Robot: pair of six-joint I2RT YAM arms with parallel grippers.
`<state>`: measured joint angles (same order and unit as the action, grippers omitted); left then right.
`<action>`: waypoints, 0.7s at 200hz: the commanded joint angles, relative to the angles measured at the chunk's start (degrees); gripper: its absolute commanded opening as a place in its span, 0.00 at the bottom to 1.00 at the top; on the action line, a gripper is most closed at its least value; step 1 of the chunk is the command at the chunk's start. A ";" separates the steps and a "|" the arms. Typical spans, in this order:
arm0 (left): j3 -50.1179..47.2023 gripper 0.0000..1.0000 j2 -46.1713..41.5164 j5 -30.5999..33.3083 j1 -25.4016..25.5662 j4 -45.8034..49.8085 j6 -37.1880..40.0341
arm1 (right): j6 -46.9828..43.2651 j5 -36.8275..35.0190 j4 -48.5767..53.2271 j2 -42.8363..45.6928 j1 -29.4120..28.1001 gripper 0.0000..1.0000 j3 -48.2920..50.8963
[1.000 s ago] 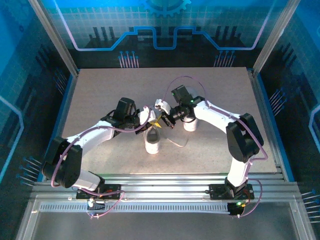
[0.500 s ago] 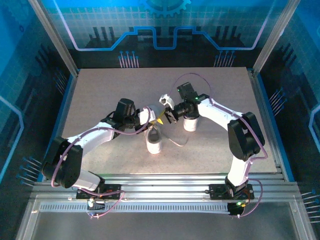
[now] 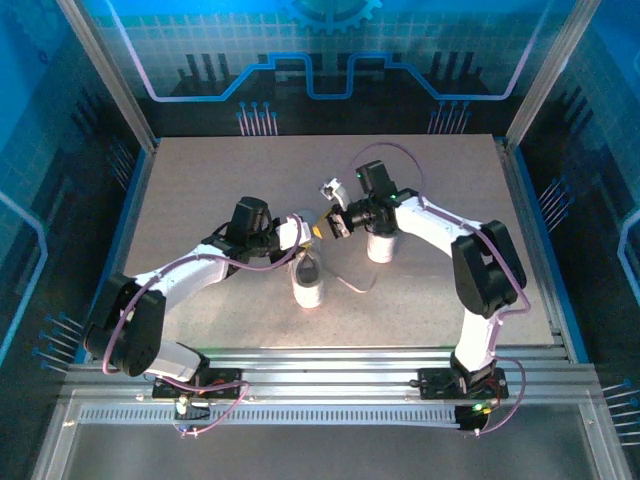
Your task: Tie the shoes
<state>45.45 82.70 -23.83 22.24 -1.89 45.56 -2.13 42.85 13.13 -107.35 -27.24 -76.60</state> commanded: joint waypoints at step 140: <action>-0.76 0.00 -1.66 -1.33 -2.15 -4.01 -4.64 | 15.07 20.78 -24.04 -7.88 2.80 0.34 7.03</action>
<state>45.15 82.65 -23.90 21.39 -2.50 43.35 16.45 62.41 -12.10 -115.57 -24.99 -70.74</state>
